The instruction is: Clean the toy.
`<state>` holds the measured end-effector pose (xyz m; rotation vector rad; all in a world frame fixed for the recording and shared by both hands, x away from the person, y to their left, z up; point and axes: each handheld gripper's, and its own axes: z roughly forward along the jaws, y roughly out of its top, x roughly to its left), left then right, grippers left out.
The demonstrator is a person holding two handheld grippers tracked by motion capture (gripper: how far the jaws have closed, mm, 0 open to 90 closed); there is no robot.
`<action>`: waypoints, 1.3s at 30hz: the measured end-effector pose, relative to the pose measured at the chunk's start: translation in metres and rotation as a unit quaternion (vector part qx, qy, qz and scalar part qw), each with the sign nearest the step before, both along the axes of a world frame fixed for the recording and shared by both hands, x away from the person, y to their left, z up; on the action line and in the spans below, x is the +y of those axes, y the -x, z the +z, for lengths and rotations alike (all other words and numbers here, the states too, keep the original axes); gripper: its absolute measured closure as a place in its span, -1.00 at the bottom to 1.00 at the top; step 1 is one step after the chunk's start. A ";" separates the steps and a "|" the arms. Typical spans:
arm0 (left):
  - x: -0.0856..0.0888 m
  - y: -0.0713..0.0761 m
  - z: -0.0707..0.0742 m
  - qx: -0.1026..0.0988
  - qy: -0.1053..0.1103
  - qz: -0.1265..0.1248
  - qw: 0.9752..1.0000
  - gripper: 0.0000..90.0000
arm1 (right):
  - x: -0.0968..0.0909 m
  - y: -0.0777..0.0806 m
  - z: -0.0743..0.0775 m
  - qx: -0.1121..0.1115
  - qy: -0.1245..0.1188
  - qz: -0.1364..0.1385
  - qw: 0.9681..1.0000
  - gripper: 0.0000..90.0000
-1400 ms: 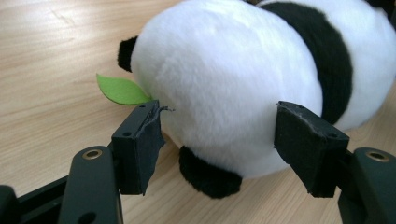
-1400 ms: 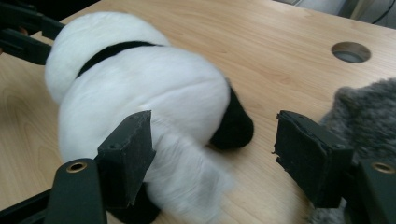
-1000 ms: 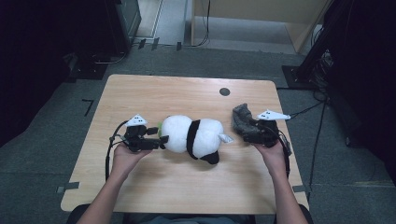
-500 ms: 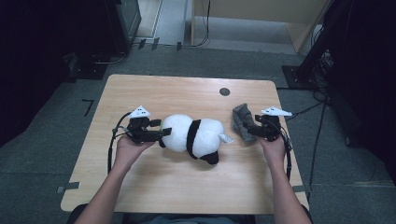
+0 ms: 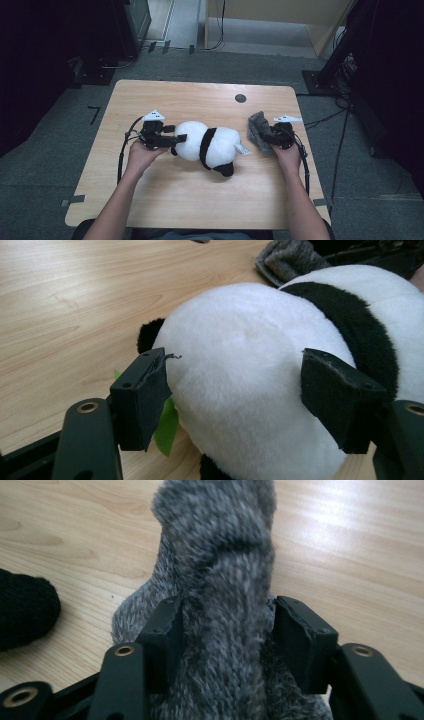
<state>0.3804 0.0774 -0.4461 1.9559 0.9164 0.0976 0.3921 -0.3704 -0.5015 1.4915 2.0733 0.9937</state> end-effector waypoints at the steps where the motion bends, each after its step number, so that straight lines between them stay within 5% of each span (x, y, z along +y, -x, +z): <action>1: 0.000 0.000 -0.001 -0.004 0.001 0.000 1.000 -0.38 | 0.000 0.000 -0.002 0.006 -0.004 0.000 1.000 0.09; 6: 0.001 0.001 -0.001 -0.006 0.000 -0.002 1.000 -0.39 | -0.004 -0.003 -0.010 0.021 -0.026 -0.005 0.999 0.10; 11: 0.002 -0.002 -0.006 0.007 -0.012 -0.012 1.000 -0.51 | -0.006 0.001 -0.015 -0.002 -0.020 0.002 1.000 0.05; 15: 0.003 0.000 -0.009 -0.005 -0.024 -0.023 0.999 -0.56 | -0.007 0.001 -0.016 0.000 -0.027 -0.004 1.000 0.04; 20: 0.005 0.000 -0.016 0.024 -0.011 -0.042 0.999 -0.45 | -0.007 -0.001 -0.009 0.024 -0.031 0.000 0.999 0.49; 24: 0.005 0.002 -0.015 0.031 -0.018 -0.049 0.998 -0.29 | -0.008 -0.001 0.002 0.030 -0.022 0.001 0.999 0.65; 29: 0.006 0.004 -0.017 0.036 -0.002 -0.037 0.999 -0.19 | -0.011 0.000 0.015 0.036 -0.041 0.003 0.999 0.66; 35: 0.007 0.008 -0.016 0.044 0.010 -0.024 0.999 -0.09 | -0.003 0.007 0.042 0.013 -0.058 0.011 0.998 0.66; 39: 0.005 0.015 -0.011 0.027 -0.004 -0.017 0.999 0.02 | 0.005 0.009 0.058 0.000 -0.076 0.022 0.997 0.67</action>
